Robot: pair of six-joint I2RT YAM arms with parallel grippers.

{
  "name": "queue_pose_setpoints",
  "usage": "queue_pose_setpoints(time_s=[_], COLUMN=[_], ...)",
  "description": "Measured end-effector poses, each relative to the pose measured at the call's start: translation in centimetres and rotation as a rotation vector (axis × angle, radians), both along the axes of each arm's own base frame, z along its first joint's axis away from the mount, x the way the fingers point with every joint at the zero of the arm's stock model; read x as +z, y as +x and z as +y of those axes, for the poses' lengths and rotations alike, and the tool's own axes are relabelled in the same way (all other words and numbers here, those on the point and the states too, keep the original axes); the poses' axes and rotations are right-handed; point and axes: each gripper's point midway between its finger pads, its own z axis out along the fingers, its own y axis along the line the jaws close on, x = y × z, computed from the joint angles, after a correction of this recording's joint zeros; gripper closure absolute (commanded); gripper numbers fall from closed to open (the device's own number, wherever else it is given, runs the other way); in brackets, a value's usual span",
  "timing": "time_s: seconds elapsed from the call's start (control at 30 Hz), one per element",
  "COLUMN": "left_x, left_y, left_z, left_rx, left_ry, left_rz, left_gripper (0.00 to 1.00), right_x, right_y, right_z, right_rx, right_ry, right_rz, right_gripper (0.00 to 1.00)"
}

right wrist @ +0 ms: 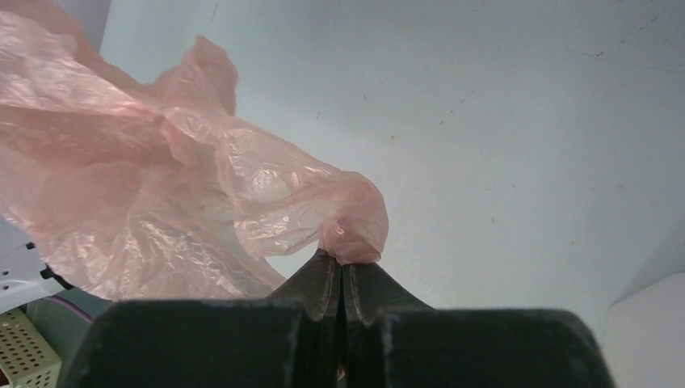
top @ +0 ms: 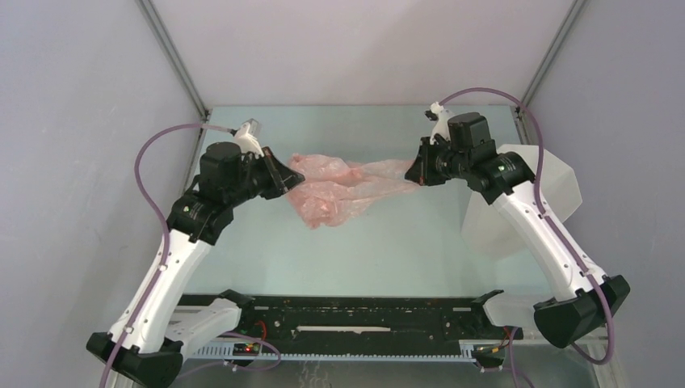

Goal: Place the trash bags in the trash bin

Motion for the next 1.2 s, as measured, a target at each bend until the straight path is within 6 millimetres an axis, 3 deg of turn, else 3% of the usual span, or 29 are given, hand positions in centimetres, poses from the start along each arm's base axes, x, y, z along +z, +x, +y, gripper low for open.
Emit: queue_pose_setpoints(time_s=[0.03, 0.17, 0.23, 0.3, 0.47, 0.57, 0.63, 0.73, 0.87, 0.93, 1.0, 1.07, 1.2], left_x=[-0.4, -2.2, -3.4, -4.4, -4.2, -3.9, -3.7, -3.9, -5.8, -6.8, -7.7, -8.3, -9.6], left_y=[0.0, 0.4, 0.5, 0.4, 0.0, -0.1, -0.2, -0.3, -0.8, -1.2, -1.6, -1.9, -2.5], left_z=[-0.1, -0.3, -0.2, 0.0, 0.0, 0.0, 0.0, 0.2, 1.0, 1.3, 1.6, 1.5, 1.0], left_rx=[0.0, 0.003, 0.004, 0.01, 0.002, 0.001, 0.004, 0.016, 0.048, 0.061, 0.069, 0.067, 0.039], left_ry=[0.001, 0.02, 0.046, 0.066, 0.06, 0.052, 0.046, 0.048, 0.067, 0.072, 0.076, 0.073, 0.053], left_rz=[0.016, 0.088, 0.126, 0.165, 0.167, 0.159, 0.154, 0.153, 0.183, 0.203, 0.224, 0.243, 0.291], left_gripper=[0.91, 0.37, 0.2, 0.13, 0.11, 0.11, 0.11, 0.11, 0.1, 0.09, 0.08, 0.06, 0.02], right_x=[0.2, 1.0, 2.1, 3.4, 6.7, 7.0, 5.8, 1.5, -4.9, -6.9, -7.6, -7.0, -4.7], right_y=[-0.1, -0.4, -0.5, -0.6, -1.7, -3.2, -3.9, -4.1, -3.8, -4.2, -4.7, -5.3, -6.1], right_z=[0.0, -0.2, -0.1, 0.1, 2.2, 6.0, 9.2, 12.9, 16.2, 17.1, 17.5, 17.6, 16.8], right_rx=[0.0, -0.004, -0.008, -0.011, 0.03, 0.131, 0.219, 0.303, 0.347, 0.354, 0.366, 0.384, 0.41], right_ry=[0.004, 0.013, 0.023, 0.042, 0.106, 0.141, 0.169, 0.167, 0.135, 0.13, 0.129, 0.136, 0.15], right_rz=[-0.003, -0.011, -0.022, -0.04, -0.081, -0.07, -0.017, 0.12, 0.328, 0.405, 0.441, 0.438, 0.386], right_gripper=[1.0, 1.0, 1.0, 1.0, 0.94, 0.9, 0.88, 0.81, 0.52, 0.41, 0.3, 0.2, 0.15])
